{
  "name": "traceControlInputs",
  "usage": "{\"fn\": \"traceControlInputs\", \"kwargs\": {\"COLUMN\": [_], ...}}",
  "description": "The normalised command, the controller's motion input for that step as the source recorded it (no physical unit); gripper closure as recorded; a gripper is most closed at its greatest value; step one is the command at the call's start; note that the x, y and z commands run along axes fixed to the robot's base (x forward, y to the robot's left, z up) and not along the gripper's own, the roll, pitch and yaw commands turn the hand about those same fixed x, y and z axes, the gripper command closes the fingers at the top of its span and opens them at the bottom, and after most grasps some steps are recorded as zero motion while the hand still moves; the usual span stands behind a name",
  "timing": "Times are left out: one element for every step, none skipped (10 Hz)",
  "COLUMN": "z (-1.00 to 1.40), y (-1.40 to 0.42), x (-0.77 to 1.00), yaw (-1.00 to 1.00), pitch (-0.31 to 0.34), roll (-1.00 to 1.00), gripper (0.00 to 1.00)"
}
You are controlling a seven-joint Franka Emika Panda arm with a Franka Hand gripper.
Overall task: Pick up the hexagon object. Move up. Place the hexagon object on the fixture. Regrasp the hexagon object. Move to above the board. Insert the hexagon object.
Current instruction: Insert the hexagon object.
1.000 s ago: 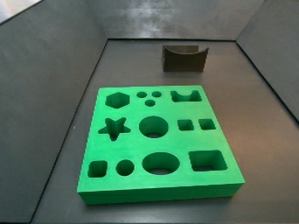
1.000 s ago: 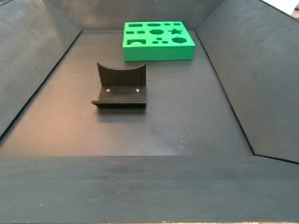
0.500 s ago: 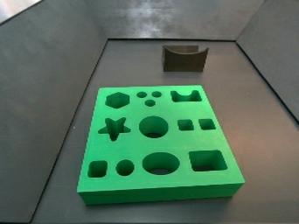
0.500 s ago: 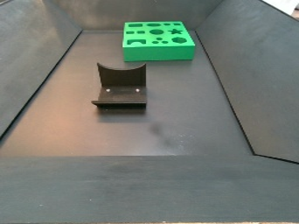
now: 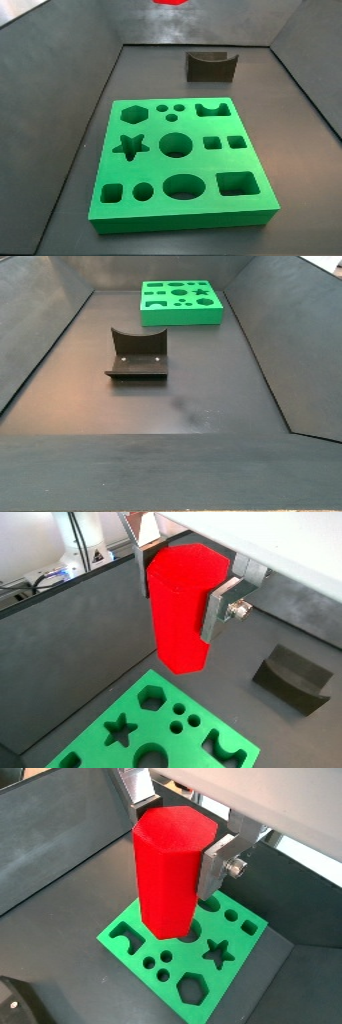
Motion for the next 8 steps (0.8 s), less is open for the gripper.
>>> {"fn": "traceControlInputs", "kwargs": {"z": [0.0,-0.1,-0.21,-0.3,-0.33,-0.31,-0.34,-0.34], "y": [0.0,0.0,0.0,0.0,0.02,0.05,0.09,0.11], "x": [-0.03,0.0,0.0,0.0,0.0,0.0,0.02,0.05], "yaw": [0.0,-0.01,-0.11,-0.11,-0.12,-0.18,-0.26,-0.41], "pitch": [0.0,0.0,-0.019,-0.027,-0.014,0.0,0.0,0.0], "roll": [0.0,-0.02,-0.09,-0.16,-0.22,-0.25,-0.25,-0.29], "gripper": [1.0,1.0,1.0,1.0,1.0,1.0,1.0,1.0]}}
